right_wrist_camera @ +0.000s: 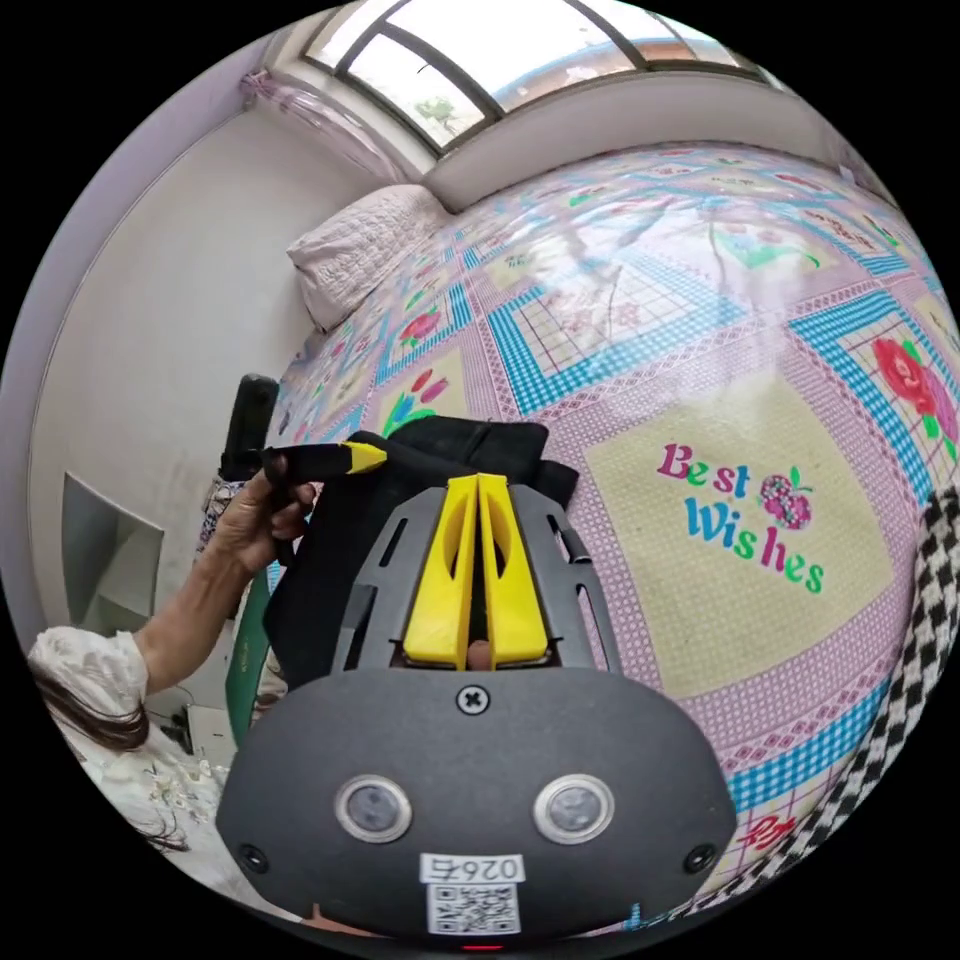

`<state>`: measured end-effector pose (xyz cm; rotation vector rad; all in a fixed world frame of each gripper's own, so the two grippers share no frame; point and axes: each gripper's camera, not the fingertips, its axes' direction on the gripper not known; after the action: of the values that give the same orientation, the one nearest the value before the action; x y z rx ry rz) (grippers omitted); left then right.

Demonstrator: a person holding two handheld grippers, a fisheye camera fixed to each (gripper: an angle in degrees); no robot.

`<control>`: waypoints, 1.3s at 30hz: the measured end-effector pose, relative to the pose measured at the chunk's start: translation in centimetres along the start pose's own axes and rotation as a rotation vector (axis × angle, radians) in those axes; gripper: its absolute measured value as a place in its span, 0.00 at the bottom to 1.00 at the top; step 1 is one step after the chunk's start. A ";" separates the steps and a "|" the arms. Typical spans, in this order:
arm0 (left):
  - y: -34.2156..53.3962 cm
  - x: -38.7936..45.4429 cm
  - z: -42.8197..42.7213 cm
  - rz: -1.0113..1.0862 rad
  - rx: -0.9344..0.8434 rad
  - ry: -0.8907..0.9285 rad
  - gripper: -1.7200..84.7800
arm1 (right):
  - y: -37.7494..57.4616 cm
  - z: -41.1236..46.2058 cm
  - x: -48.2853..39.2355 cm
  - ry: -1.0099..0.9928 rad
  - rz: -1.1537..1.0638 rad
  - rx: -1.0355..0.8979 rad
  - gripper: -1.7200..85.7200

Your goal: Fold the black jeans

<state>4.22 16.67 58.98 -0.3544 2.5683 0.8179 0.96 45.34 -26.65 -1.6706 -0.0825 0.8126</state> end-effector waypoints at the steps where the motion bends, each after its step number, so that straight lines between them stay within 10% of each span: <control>1: 1.5 1.4 0.1 0.070 0.051 -0.037 0.01 | 0.9 -0.5 -1.5 0.004 -0.005 0.031 0.01; 4: 4.1 1.8 4.6 0.210 0.012 -0.355 0.01 | 4.0 -0.1 -6.0 0.187 -0.065 0.117 0.01; 11: 9.4 1.7 8.3 0.254 0.136 -0.342 0.01 | 9.3 1.4 -15.4 0.332 -0.154 0.146 0.01; 25: 49.4 16.5 -3.1 0.846 1.154 -0.653 0.01 | 41.2 -14.4 -48.3 0.657 -0.613 1.112 0.02; 34: 61.4 18.5 -3.1 1.078 1.127 -0.704 0.01 | 51.6 -15.3 -60.0 0.636 -0.636 1.452 0.01; 39: 62.8 18.6 -3.5 1.129 0.956 -0.738 0.01 | 51.5 -15.2 -62.8 0.657 -0.622 1.286 0.01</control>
<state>-35.80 62.35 83.71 1.4587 1.9300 -0.1204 -56.86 -11.44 -42.72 -0.5218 0.3110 -0.2289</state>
